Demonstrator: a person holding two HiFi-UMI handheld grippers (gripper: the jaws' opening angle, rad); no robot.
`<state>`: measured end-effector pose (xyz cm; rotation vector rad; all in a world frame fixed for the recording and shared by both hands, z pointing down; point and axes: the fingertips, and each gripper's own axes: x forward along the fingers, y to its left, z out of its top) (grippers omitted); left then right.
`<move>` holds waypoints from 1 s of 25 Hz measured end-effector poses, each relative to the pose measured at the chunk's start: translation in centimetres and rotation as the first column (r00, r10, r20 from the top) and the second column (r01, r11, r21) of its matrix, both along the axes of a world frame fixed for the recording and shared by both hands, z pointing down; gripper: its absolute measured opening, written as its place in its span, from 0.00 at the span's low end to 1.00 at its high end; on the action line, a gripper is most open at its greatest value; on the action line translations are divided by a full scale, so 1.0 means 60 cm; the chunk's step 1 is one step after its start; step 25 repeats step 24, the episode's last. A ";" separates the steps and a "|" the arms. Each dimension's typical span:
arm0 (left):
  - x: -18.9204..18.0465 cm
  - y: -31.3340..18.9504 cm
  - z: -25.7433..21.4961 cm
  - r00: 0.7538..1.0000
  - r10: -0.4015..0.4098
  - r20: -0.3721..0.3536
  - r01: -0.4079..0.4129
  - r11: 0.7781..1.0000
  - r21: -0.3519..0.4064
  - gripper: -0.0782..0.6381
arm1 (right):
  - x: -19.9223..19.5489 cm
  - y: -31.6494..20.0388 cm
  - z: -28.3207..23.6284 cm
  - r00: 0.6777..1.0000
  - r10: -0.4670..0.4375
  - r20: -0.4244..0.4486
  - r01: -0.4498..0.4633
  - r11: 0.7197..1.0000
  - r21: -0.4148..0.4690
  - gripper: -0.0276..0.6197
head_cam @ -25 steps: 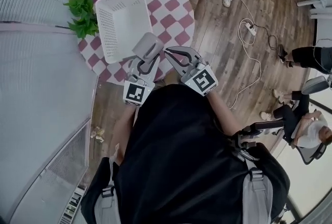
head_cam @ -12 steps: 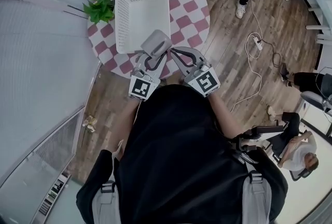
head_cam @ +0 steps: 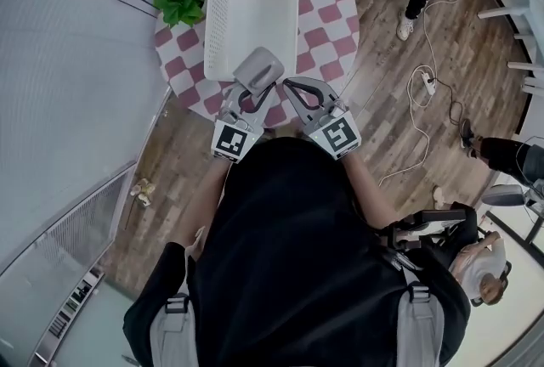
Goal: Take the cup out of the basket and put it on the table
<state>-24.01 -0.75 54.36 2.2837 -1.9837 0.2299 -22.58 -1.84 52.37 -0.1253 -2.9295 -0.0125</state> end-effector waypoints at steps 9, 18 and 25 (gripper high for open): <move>-0.019 0.012 0.014 1.000 -0.025 -0.014 0.024 1.000 -0.009 0.17 | -0.019 -0.001 0.012 1.000 0.017 -0.015 -0.017 1.000 -0.021 0.06; -0.036 0.010 0.017 1.000 -0.021 -0.019 0.020 1.000 -0.024 0.17 | -0.034 -0.006 0.018 0.999 0.026 -0.026 -0.026 0.999 -0.025 0.06; -0.048 -0.004 0.023 1.000 -0.007 -0.009 0.006 0.999 -0.034 0.17 | -0.042 -0.021 0.026 0.998 0.050 -0.050 -0.052 0.998 -0.044 0.06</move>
